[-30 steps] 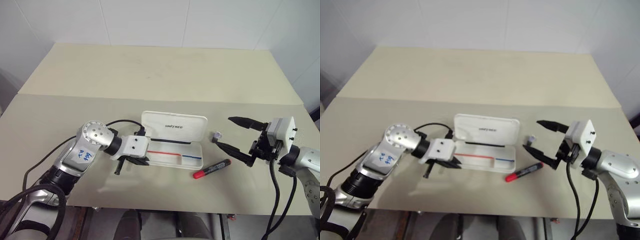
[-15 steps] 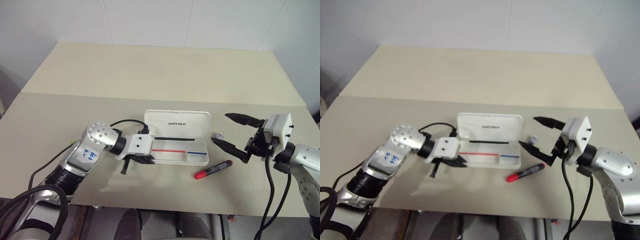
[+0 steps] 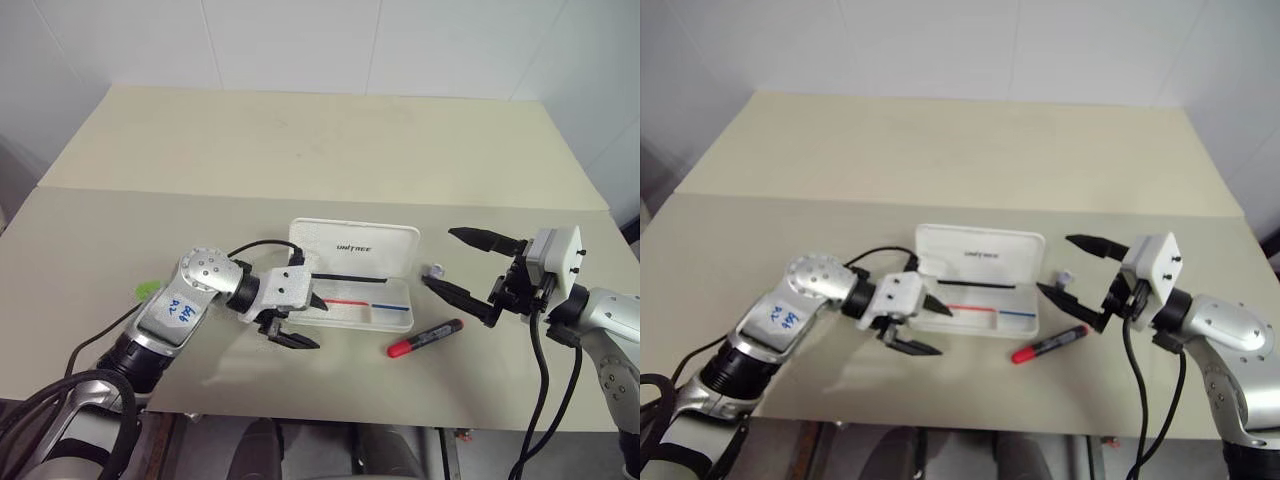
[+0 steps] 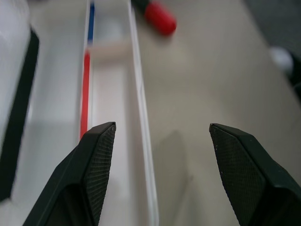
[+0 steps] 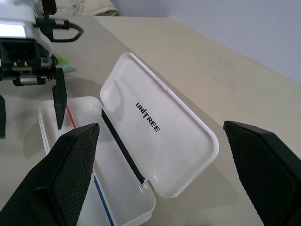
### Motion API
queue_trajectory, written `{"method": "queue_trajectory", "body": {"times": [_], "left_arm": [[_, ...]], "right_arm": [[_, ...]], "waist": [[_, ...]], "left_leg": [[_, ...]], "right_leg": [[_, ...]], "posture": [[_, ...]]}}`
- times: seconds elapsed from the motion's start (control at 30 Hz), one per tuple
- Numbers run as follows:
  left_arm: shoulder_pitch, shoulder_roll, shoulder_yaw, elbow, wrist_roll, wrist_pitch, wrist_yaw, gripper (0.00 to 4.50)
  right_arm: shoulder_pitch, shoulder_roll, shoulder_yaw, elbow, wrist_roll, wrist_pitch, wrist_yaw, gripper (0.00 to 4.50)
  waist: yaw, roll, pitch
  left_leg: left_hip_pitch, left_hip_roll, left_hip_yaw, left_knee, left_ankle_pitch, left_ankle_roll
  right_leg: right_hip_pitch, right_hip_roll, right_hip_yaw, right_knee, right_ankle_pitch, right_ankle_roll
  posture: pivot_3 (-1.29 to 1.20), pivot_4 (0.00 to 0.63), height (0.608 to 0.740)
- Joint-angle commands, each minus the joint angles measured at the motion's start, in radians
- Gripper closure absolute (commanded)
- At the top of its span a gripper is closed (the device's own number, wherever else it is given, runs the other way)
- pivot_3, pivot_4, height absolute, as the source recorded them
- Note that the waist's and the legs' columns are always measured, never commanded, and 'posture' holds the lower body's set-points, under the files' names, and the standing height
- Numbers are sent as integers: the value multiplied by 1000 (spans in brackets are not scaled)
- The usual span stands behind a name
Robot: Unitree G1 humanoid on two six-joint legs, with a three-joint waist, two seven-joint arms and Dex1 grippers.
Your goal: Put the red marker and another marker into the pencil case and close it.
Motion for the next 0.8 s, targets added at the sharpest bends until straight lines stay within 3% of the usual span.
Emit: {"method": "queue_trajectory", "body": {"times": [0.03,0.1,0.23,0.5,0.67,0.8], "left_arm": [[34,23,38,-70,-64,-8,-18,1100],[74,44,48,-92,-80,-2,-17,934],[155,63,94,-124,-142,-31,-21,33],[144,36,320,-57,-383,-94,-63,33],[102,60,406,-30,-484,-34,-59,33],[121,113,423,-10,-477,-50,-102,33]], "right_arm": [[-6,-13,-16,-28,30,5,16,0],[-2,-25,-24,-24,38,14,30,0],[6,-65,-50,-16,54,46,55,0],[70,-260,-111,10,62,100,249,0],[78,-367,-14,52,7,61,423,0],[4,-337,107,78,-24,43,458,0]], "waist": [[-1,0,0],[-2,0,0],[-1,0,0],[1,0,0],[-2,0,0],[-7,-1,0]], "left_leg": [[0,0,0,0,0,0],[0,0,0,0,0,0],[0,0,0,-1,0,0],[1,0,0,1,0,0],[1,0,1,1,0,0],[2,0,1,0,0,0]], "right_leg": [[0,0,0,0,0,0],[0,0,0,0,0,0],[0,0,0,0,0,0],[1,0,0,-1,0,-1],[1,0,0,-1,0,0],[1,0,0,-1,0,0]], "posture": [[0,150,740],[0,150,740],[0,150,740],[0,150,740],[0,150,740],[0,150,740]]}}
